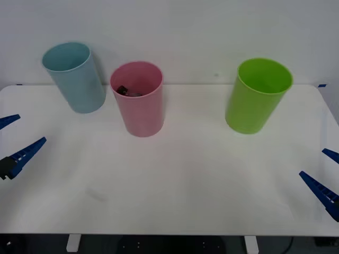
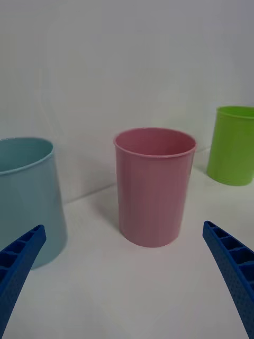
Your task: Grasp the object on the table and drop it into the matching bin: aluminum can to the light blue bin, PET bottle to the pink bin.
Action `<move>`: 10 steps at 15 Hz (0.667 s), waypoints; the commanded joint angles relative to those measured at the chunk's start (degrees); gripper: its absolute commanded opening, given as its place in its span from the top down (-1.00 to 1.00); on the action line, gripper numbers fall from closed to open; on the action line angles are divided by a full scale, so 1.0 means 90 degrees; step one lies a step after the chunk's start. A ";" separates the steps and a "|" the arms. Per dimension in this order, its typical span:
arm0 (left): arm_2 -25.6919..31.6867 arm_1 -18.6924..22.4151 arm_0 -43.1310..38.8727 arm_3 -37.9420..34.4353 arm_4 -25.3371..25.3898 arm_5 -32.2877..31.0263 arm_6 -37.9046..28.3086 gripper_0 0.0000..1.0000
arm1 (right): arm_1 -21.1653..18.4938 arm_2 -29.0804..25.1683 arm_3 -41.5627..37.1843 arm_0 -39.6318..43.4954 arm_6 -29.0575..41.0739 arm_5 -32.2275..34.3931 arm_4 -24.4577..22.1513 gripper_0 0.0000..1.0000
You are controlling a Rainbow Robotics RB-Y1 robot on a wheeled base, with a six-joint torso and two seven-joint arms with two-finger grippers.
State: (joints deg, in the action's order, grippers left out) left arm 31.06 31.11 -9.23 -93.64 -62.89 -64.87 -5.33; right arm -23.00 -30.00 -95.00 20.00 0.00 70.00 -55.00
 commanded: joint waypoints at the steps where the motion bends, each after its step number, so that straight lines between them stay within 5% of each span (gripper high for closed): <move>1: 0.0084 0.0088 -0.0302 -0.0006 -0.0024 -0.0214 0.0153 -1.00 | 0.0000 0.0000 0.0000 0.0000 0.0000 0.0000 0.0000 -1.00; 10: 0.0123 0.0264 -0.1240 -0.0006 0.0366 -0.0556 0.0329 -1.00 | 0.0000 0.0000 0.0000 0.0000 0.0000 0.0000 0.0000 -1.00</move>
State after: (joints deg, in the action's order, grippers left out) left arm 32.24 33.44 -19.89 -93.65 -59.76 -69.64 -2.55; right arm -23.00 -30.00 -95.00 20.00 0.00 70.00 -55.00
